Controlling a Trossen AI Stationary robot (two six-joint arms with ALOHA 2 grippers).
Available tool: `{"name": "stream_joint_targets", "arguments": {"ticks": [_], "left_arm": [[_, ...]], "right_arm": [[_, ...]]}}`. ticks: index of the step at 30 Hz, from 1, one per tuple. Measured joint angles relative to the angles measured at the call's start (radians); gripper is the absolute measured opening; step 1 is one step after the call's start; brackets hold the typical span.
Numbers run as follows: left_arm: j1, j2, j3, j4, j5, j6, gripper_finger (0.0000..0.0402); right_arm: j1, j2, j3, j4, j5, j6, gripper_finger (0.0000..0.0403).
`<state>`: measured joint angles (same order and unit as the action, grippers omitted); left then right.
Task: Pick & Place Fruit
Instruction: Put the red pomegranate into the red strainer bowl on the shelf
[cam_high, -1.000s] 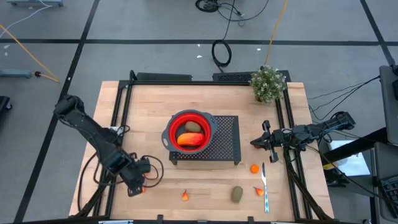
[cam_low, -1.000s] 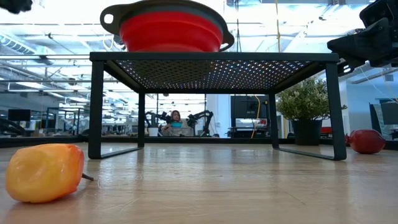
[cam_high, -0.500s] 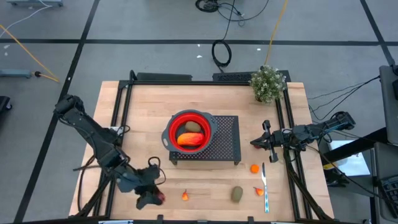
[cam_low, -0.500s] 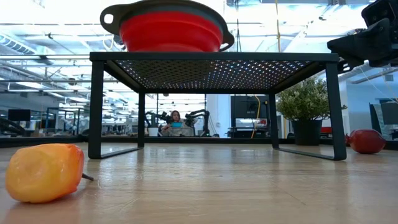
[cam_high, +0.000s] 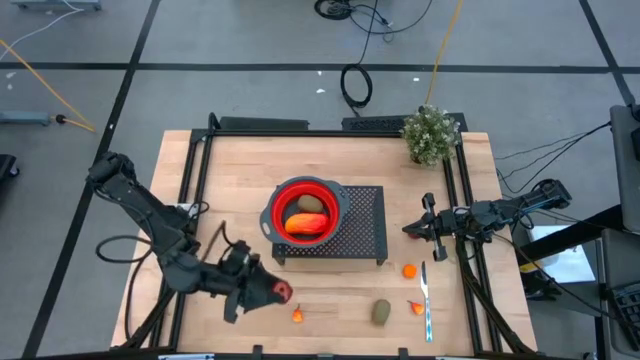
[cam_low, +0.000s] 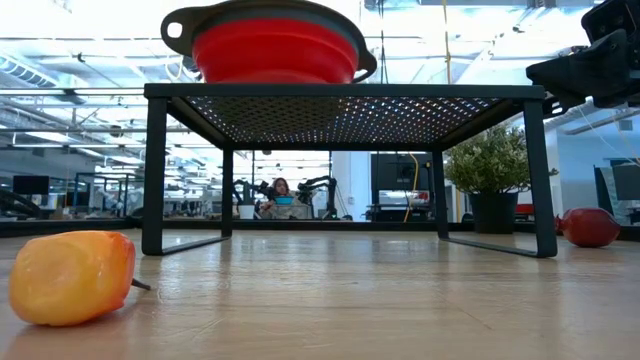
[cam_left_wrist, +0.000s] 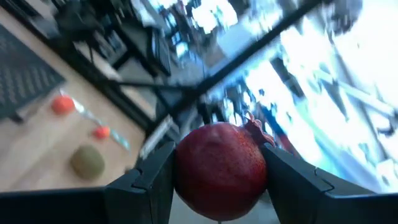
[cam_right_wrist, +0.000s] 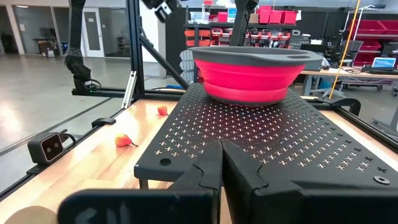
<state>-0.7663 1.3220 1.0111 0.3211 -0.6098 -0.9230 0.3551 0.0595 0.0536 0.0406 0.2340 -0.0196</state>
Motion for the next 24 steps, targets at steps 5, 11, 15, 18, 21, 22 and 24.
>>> {"name": "stream_joint_targets", "arguments": {"ticks": [5,11,15,18,21,22,24], "left_arm": [[0.0,0.0,0.0,0.092,-0.158,-0.031,0.0207],[0.0,0.0,0.0,0.135,-0.336,-0.169,0.0207],[0.0,0.0,0.0,0.134,-0.419,-0.295,0.0207],[0.0,0.0,0.0,0.134,-0.461,-0.379,0.0207],[0.0,0.0,0.0,0.134,-0.488,-0.462,0.0207],[0.0,0.0,0.0,0.134,-0.492,-0.49,0.0207],[0.0,0.0,0.0,0.134,-0.492,-0.54,0.0207]], "right_arm": [[0.0,0.0,0.0,0.0,0.0,0.0,0.0],[0.0,0.0,0.0,0.0,0.0,0.0,0.0],[0.0,0.0,0.0,0.0,0.0,0.0,0.0],[0.0,0.0,0.0,0.0,0.0,0.0,0.0],[0.0,0.0,0.0,0.0,0.0,0.0,0.0],[0.0,0.0,0.0,0.0,0.0,0.0,0.0],[0.0,0.0,0.0,0.0,0.0,0.0,0.0]]}}
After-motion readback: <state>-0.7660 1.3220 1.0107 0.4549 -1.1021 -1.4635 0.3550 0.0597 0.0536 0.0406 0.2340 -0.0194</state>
